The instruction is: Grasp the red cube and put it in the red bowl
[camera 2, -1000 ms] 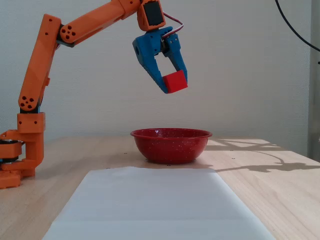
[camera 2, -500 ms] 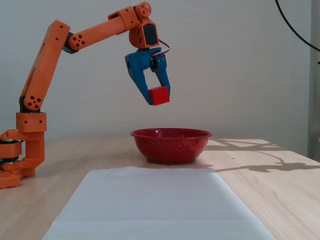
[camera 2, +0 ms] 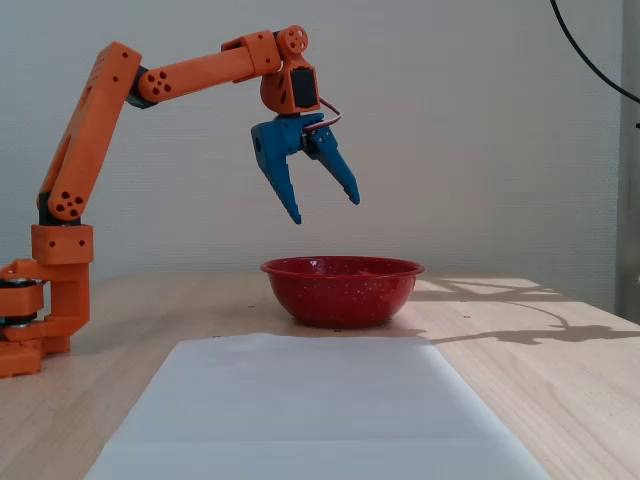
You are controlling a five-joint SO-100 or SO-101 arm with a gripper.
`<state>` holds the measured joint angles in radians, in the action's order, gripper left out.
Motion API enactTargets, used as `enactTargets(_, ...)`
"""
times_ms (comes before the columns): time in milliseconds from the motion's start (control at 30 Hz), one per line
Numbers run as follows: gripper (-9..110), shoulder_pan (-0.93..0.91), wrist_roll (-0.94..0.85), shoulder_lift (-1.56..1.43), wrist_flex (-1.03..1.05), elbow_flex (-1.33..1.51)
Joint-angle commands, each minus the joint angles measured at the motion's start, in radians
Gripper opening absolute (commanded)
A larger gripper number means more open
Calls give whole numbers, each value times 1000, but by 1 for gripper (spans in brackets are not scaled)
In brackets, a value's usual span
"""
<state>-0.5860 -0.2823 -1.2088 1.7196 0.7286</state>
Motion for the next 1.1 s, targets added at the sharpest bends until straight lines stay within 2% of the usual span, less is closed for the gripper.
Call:
enactTargets(0,25,-5,-2,-87,15,-109)
enactTargets(167,0,17,37,-158,77,-156)
enactTargets(500,0,166,94,-492,91,60)
enactTargets(733,0,316,161,-876,-69,480)
enactTargets(1067,0,443,133,-1333,-288,1029)
